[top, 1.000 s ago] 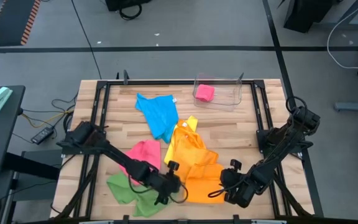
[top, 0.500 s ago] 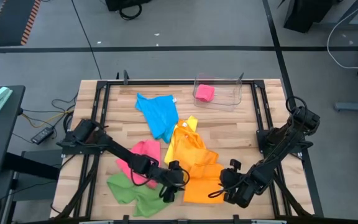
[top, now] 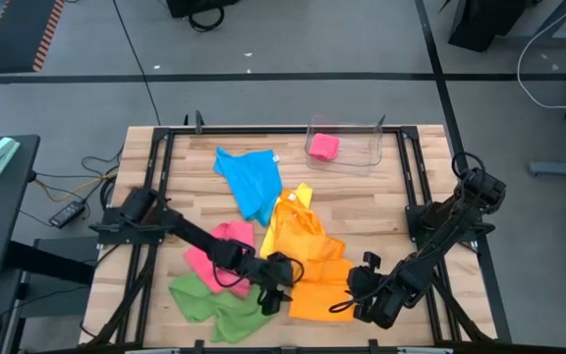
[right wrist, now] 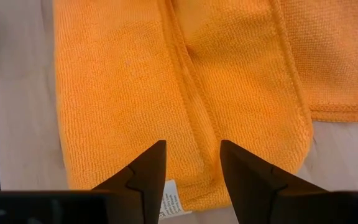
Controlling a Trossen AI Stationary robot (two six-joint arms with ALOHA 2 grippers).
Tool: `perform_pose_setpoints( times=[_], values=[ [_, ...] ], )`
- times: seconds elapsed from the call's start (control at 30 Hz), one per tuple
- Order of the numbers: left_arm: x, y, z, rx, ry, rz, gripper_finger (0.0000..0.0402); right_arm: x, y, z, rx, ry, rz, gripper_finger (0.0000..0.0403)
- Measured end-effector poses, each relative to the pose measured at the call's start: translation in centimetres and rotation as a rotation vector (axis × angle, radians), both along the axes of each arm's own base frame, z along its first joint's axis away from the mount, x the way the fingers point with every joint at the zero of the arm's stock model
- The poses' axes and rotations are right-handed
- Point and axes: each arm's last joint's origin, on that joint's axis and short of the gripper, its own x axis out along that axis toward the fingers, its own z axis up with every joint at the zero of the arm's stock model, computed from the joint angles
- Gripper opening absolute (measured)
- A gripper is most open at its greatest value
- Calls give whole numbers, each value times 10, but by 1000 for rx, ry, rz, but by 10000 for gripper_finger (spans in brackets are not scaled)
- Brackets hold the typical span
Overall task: Fold microfiber towels
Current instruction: Fold the right orange microfiber cloth
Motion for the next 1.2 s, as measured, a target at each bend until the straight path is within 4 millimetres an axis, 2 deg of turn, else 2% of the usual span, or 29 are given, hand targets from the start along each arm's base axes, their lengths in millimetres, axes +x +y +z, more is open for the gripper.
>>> perform_pose_setpoints(
  times=[0.13, 0.4, 0.7, 0.93, 1.2],
  values=[
    [-2, 3, 9, -57, 34, -38, 198, 0, 0, 0, 0, 0, 0, 161],
    [-5, 6, 0, -40, 109, 5, 194, 0, 0, 0, -8, -6, 1, 161],
    [3, 8, -5, -60, 57, 35, 191, 1, -1, 0, -13, -11, 0, 161],
    [10, 7, 6, -68, -79, 1, 189, 1, -1, 0, -16, -15, 1, 161],
    [10, 8, 4, -33, -79, 22, 174, 1, -1, 0, -18, -18, 0, 161]
  ],
)
